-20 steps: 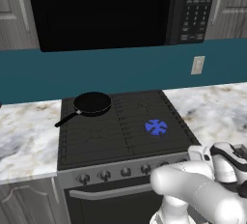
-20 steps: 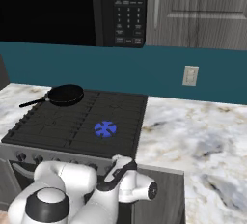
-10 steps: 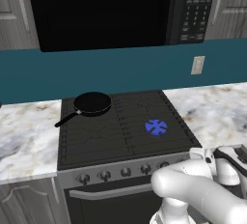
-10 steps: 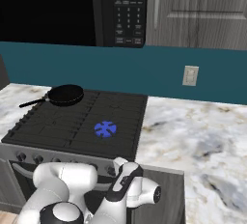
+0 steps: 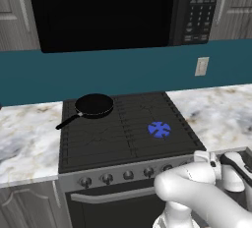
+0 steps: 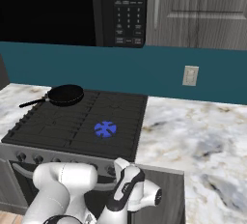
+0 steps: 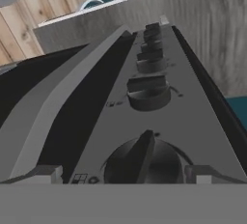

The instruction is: Turn off the front right burner of the stove.

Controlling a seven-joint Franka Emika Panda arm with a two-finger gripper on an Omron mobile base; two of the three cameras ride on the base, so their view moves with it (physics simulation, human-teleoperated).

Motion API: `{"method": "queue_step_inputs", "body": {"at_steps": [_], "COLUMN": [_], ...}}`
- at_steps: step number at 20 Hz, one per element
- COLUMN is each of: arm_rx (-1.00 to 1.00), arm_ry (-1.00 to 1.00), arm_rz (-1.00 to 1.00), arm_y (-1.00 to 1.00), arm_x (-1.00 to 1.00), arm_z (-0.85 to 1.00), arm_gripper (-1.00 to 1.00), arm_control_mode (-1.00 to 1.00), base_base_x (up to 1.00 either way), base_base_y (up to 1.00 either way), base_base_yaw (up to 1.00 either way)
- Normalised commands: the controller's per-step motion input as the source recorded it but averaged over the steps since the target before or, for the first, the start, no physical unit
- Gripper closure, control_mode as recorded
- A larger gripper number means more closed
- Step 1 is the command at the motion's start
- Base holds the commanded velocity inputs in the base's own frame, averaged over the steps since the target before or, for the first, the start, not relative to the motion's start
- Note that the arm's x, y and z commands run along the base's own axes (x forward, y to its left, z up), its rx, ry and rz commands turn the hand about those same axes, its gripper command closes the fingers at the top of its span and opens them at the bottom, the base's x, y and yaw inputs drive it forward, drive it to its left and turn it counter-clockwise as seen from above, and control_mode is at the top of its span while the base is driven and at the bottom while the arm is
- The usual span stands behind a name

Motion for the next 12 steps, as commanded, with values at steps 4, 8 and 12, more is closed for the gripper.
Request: {"method": "queue_step_inputs", "body": {"at_steps": [4, 8, 12], "arm_rx": [0.00, 0.00, 0.00], "arm_ry": [0.00, -0.01, -0.04], "arm_rz": [0.00, 0.00, 0.00], "arm_y": [0.24, 0.27, 0.38], "arm_x": [0.00, 0.00, -0.05], "arm_z": [0.04, 0.00, 0.00], "arm_gripper": [-1.00, -1.00, -1.00], "arm_control_mode": [-1.00, -1.00, -1.00], "base_base_x": [0.00, 0.00, 0.00], "base_base_y": [0.00, 0.00, 0.00], "base_base_yaw": [0.00, 0.00, 0.00]}}
